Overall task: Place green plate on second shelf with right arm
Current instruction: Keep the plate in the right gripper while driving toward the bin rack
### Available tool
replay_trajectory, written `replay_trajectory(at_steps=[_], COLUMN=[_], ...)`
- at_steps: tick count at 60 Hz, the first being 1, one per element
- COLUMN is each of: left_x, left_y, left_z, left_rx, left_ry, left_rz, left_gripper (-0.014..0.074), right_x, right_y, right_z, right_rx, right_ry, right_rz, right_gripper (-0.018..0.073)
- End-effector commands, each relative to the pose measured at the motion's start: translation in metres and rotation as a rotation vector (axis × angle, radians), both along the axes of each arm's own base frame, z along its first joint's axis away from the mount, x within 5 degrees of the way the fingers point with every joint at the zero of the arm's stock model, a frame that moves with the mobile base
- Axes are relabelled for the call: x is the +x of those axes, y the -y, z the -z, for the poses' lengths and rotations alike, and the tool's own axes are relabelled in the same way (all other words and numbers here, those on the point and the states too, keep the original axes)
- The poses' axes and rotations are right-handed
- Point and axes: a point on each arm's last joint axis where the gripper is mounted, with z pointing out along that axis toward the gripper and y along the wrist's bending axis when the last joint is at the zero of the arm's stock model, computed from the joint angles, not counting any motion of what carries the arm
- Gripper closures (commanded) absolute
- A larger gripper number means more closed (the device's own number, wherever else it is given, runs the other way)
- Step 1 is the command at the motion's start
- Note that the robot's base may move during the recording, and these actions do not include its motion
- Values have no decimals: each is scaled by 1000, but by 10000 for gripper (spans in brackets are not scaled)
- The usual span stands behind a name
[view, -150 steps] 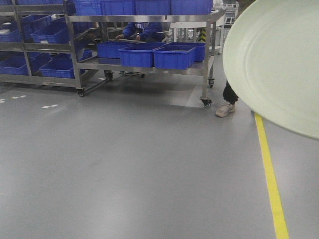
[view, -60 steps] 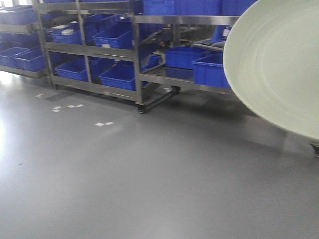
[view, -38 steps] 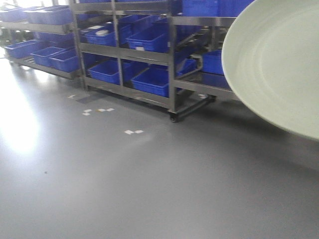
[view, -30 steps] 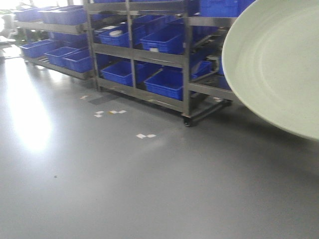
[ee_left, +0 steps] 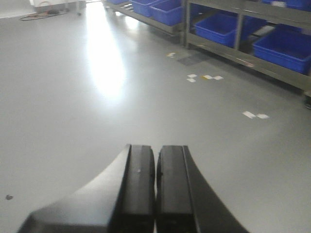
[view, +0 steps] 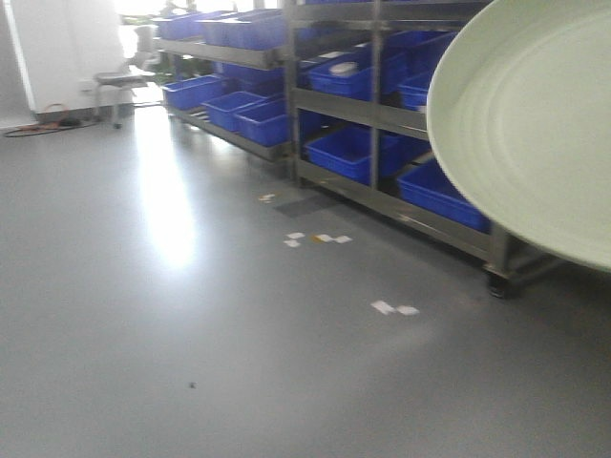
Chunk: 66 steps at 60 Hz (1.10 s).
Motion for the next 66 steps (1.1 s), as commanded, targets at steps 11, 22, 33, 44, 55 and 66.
replay_trajectory(at_steps=[11,22,33,44,55,66], left_x=[1,1,1,1,1,1], left_y=[0,0,0,0,0,0], left_z=[5,5,5,5,5,5], left_rx=[1,1,1,1,1,1], left_ry=[61,61,61,61,61,61], left_rz=[-2,-2,-2,-2,-2,-2], left_gripper=[472,472,472,472,472,472], right_x=[2,2,2,2,2,2], right_y=[0,0,0,0,0,0], right_z=[-21,-21,-21,-21,-21,-21], right_rx=[2,2,2,2,2,2], right_ry=[139,139,139,139,139,139], right_rz=[3,3,3,3,3,3], right_gripper=[505,505,505,505,505,505])
